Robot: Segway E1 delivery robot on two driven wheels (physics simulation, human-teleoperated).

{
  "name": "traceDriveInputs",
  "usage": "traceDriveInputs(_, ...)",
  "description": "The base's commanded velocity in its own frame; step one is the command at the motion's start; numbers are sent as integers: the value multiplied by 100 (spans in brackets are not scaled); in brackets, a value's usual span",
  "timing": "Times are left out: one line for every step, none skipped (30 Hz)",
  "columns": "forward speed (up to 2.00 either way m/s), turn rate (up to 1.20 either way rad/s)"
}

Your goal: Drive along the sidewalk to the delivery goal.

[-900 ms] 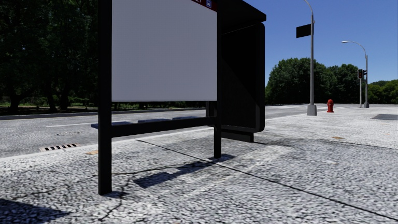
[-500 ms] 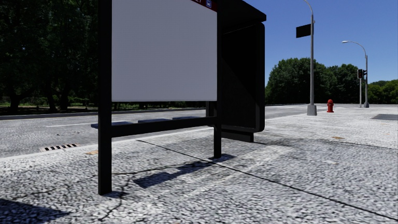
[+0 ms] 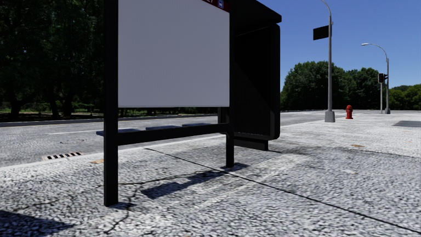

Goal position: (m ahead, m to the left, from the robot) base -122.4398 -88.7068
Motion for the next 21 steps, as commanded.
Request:
traceDriveInputs(0,0)
traceDriveInputs(0,0)
traceDriveInputs(0,0)
traceDriveInputs(0,1)
traceDriveInputs(0,7)
traceDriveInputs(0,7)
traceDriveInputs(0,10)
traceDriveInputs(-8,15)
traceDriveInputs(-29,27)
traceDriveInputs(-29,27)
traceDriveInputs(-41,32)
traceDriveInputs(-45,34)
traceDriveInputs(-51,36)
traceDriveInputs(-59,41)
traceDriveInputs(-59,41)
traceDriveInputs(-62,44)
traceDriveInputs(-62,45)
traceDriveInputs(-62,46)
traceDriveInputs(-62,46)
traceDriveInputs(-63,48)
traceDriveInputs(-63,51)
